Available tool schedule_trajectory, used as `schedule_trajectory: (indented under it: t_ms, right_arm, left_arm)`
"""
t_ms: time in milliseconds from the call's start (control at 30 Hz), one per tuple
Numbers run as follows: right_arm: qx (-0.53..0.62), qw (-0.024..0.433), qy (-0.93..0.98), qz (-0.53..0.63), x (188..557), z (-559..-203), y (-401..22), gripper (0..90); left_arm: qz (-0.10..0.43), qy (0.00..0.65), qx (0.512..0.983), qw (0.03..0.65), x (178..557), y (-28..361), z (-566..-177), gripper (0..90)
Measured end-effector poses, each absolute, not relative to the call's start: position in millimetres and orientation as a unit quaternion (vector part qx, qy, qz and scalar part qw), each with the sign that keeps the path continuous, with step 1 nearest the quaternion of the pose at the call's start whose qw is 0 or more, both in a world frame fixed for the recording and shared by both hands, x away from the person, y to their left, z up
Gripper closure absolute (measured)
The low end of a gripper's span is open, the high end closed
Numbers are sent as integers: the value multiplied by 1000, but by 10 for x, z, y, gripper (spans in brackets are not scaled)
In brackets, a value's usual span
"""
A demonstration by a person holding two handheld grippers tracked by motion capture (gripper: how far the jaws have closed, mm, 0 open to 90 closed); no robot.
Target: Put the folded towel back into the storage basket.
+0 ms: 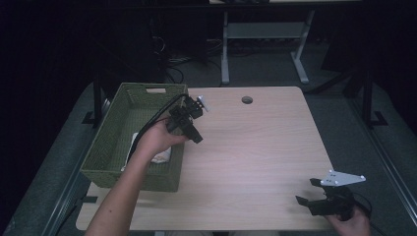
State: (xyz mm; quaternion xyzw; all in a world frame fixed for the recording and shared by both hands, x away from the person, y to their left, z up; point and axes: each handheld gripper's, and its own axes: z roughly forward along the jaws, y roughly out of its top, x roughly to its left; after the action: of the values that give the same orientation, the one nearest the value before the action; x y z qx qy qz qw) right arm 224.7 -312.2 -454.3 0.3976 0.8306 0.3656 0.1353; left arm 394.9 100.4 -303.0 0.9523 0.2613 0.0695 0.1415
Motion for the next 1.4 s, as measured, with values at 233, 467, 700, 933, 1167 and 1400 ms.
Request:
schedule_trajectory:
  t_ms: [233, 467, 700, 933, 1167, 1400]
  right_arm:
    - [397, 135, 830, 367, 2241, -4538, -3127, 153]
    - [396, 136, 829, 370, 2236, -4537, -3142, 153]
    - [398, 136, 828, 370, 2232, -4533, -3147, 153]
    - [397, 137, 828, 371, 2231, -4533, -3156, 153]
    - [397, 136, 828, 372, 2230, -4534, -3160, 153]
    - [397, 137, 828, 371, 2227, -4533, -3171, 153]
  left_arm:
    - [67, 250, 956, 141, 3940, 873, -3071, 410]
    - [62, 249, 956, 146, 3933, 739, -3149, 408]
    - [58, 242, 958, 144, 3912, 602, -3215, 409]
    - [55, 240, 959, 140, 3895, 458, -3289, 404]
    - [53, 234, 961, 139, 3859, 304, -3367, 399]
    - [44, 230, 962, 139, 3824, 176, -3468, 383]
